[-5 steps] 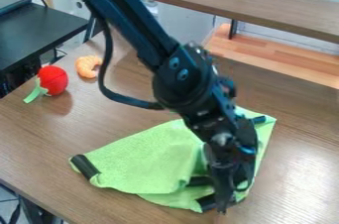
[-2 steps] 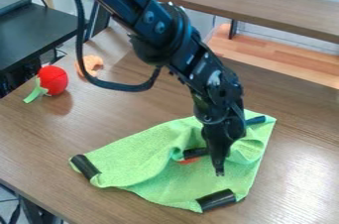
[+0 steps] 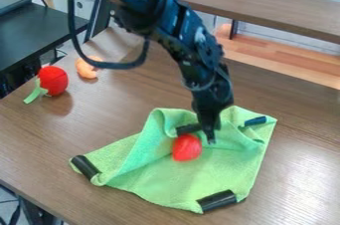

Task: Unfold the cloth bottom right to the top left

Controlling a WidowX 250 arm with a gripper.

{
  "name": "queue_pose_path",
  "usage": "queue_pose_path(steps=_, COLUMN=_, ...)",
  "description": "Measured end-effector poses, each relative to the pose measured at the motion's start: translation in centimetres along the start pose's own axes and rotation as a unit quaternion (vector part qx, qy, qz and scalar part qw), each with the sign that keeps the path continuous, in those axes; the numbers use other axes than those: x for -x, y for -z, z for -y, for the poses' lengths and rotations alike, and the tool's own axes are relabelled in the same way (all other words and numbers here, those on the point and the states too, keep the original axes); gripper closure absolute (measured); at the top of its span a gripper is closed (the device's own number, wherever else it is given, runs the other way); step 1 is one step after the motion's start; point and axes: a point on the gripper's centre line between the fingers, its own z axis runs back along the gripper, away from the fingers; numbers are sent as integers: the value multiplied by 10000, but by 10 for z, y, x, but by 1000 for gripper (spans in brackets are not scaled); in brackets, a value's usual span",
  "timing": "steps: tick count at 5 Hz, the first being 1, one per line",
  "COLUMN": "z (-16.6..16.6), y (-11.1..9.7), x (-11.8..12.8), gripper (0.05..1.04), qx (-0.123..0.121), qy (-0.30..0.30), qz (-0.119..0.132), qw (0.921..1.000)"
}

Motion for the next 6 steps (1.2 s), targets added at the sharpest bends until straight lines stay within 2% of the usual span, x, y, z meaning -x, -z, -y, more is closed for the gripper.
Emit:
queue_pose_path(steps=1, z=-19, y=-7, x=4, gripper=1034, qx=67, qy=-126, qz=68, qw=9999)
queue_pose_path(steps=3, z=-62, y=-2, x=31, gripper=1034, qx=306, qy=-502, qz=-25, qw=9983)
queue_pose_path(steps=5, z=-105, y=-2, x=60, gripper=1034, qx=349, qy=-962, qz=-104, qw=9947)
queue_pose_path(steps=6, z=-116, y=1, x=62, gripper=1034, qx=350, qy=-1122, qz=-137, qw=9930)
